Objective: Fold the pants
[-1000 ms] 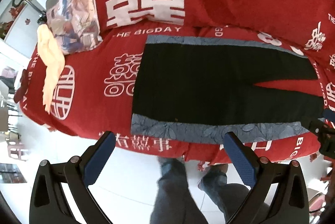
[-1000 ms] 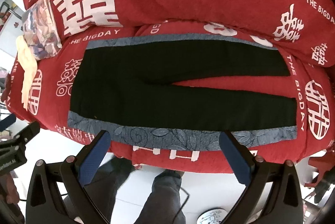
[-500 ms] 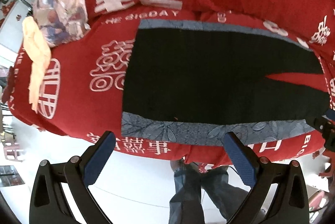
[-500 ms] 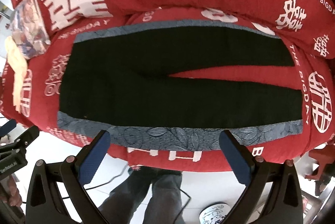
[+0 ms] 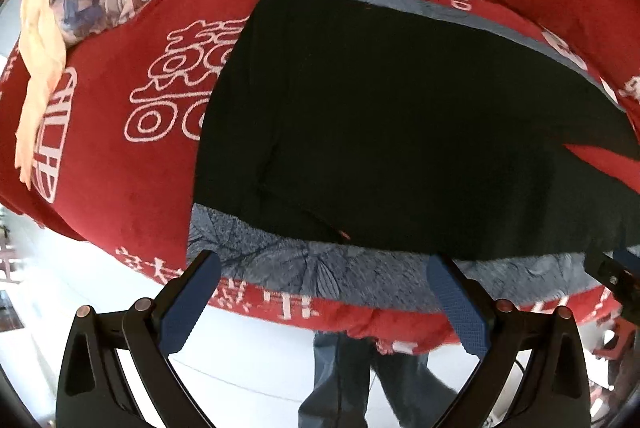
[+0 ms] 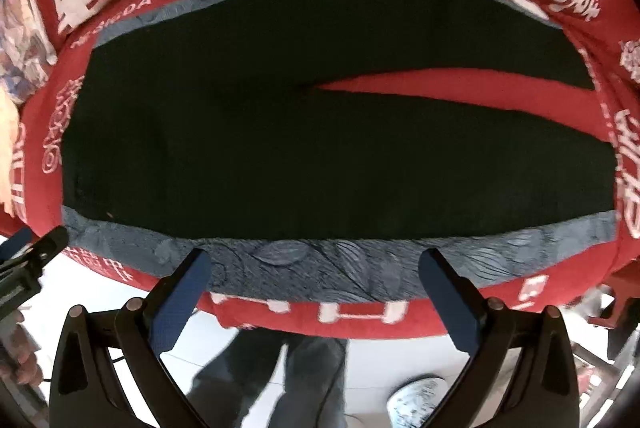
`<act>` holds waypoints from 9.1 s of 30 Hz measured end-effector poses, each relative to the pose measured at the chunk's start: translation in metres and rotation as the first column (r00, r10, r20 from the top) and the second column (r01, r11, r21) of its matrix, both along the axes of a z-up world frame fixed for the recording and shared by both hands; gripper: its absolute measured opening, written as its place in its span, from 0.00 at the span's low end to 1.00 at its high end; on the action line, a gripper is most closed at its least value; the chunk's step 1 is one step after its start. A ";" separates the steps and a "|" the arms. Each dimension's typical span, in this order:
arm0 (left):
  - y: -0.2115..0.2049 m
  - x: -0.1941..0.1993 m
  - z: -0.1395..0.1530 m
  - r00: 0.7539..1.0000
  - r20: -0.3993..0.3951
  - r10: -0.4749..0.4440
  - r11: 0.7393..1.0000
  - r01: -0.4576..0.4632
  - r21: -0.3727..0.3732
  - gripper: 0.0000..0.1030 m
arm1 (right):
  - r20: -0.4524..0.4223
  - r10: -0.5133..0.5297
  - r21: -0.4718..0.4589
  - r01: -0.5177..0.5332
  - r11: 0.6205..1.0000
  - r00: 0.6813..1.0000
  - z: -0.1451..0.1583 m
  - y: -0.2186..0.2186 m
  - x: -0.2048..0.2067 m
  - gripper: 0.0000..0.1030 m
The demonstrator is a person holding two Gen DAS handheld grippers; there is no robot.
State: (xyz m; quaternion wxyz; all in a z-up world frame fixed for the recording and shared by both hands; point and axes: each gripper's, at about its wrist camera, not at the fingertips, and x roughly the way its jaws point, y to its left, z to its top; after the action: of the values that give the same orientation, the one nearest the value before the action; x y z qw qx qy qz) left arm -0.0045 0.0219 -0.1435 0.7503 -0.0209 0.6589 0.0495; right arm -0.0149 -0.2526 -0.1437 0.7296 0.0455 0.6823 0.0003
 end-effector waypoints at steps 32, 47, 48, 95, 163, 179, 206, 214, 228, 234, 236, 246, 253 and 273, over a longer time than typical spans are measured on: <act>0.065 -0.013 -0.083 0.939 -0.098 0.330 0.735 -0.321 -0.597 0.60 | -0.104 -0.151 0.823 0.170 0.542 0.983 -0.090 0.006 -0.061 0.67; 0.057 0.001 -0.062 0.972 -0.071 0.226 0.802 -0.227 -0.553 0.20 | -0.268 -0.617 0.852 0.481 0.207 0.740 -0.126 -0.134 -0.110 0.08; 0.056 0.005 -0.050 0.972 -0.053 0.228 0.803 -0.218 -0.554 0.20 | -0.245 -0.611 0.853 0.467 0.233 0.752 -0.116 -0.134 -0.103 0.08; -0.078 0.182 -0.024 0.993 0.106 -0.052 0.997 0.046 0.064 0.78 | 0.124 -0.223 0.546 0.121 0.829 0.967 -0.021 -0.172 0.220 0.58; -0.317 0.191 -0.069 0.995 -0.035 -0.099 0.995 0.099 0.007 0.71 | -0.064 -0.691 0.535 0.609 0.586 0.720 -0.037 -0.509 0.107 0.06; -0.325 0.233 -0.066 1.000 -0.004 -0.022 0.999 0.022 -0.026 0.74 | 0.081 -0.486 0.379 0.424 0.823 0.870 0.019 -0.465 0.134 0.23; 0.011 0.175 -0.070 0.995 0.047 0.087 0.993 -0.090 0.076 0.81 | -0.232 -0.167 0.785 0.286 0.550 0.958 -0.067 -0.080 0.106 0.51; 0.010 0.170 -0.075 0.993 0.110 0.034 0.999 -0.038 0.032 0.86 | -0.264 -0.266 0.767 0.369 0.525 0.927 -0.079 -0.071 0.109 0.51; 0.030 0.166 -0.066 0.997 0.078 0.013 0.999 -0.016 0.045 0.86 | -0.242 -0.282 0.648 0.371 0.665 0.928 -0.077 -0.076 0.100 0.11; -0.016 0.140 -0.019 0.990 0.130 -0.057 0.998 0.057 0.006 0.86 | -0.113 -0.233 0.547 0.256 0.797 0.966 -0.024 -0.117 0.094 0.15; -0.055 0.134 -0.013 0.985 0.136 -0.111 0.990 0.121 -0.070 0.86 | -0.030 -0.217 0.479 0.205 0.854 0.976 -0.006 -0.130 0.103 0.15; -0.175 0.134 -0.066 0.966 0.076 -0.245 0.962 0.252 -0.102 0.87 | -0.070 -0.228 0.348 0.238 0.907 0.971 -0.037 -0.165 0.115 0.05; -0.176 0.132 -0.063 0.969 0.049 -0.241 0.966 0.244 -0.083 0.87 | -0.021 -0.192 0.301 0.190 0.935 0.981 -0.013 -0.175 0.106 0.13; -0.032 0.169 -0.023 0.983 0.180 -0.024 0.995 0.007 0.099 0.87 | 0.120 0.275 0.444 -0.299 0.844 0.954 0.019 0.005 0.244 0.43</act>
State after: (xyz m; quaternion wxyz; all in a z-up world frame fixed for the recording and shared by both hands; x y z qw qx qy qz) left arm 0.1646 -0.0098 -0.1670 0.8074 0.0165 0.5851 0.0737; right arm 0.2288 -0.2477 -0.1247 0.7073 0.1135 0.6429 0.2712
